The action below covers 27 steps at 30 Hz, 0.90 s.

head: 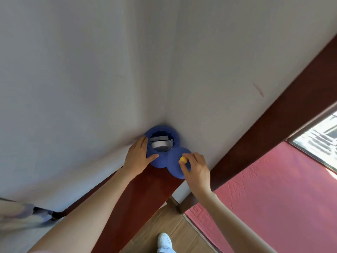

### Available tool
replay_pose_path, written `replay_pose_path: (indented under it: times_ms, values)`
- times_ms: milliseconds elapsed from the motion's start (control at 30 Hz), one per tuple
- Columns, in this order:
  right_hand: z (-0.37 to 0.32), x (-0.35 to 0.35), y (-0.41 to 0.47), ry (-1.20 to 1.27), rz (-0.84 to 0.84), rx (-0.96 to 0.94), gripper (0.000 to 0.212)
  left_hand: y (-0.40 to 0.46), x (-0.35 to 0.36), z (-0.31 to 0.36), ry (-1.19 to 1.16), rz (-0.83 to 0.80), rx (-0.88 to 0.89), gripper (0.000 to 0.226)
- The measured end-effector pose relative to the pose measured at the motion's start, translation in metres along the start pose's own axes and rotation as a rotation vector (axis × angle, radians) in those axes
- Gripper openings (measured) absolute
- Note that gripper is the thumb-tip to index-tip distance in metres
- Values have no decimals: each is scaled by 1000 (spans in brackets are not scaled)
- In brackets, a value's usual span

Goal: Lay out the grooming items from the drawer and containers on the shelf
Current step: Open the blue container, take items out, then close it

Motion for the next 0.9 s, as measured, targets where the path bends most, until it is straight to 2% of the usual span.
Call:
replay_pose_path:
  times_ms: [300,600,900]
  values:
    - [53,59,-36,-9,-216,295,20,0,0,0,21,32,8,86]
    - [59,101,-40,-2,-331,363,22,-2,0,0,-11,71,17,86]
    - [62,108,-46,-5,-321,353,23,-2,4,-4,92,77,30,99]
Point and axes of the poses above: each hand's wrist, its own y-axis towards the middle knuckle, its own x-axis out of the palm, z = x × y, the point moved 7 cm from there along y, towards the middle knuckle, and after that the axes turned 7 degrees about y, right-handed, at the moved point
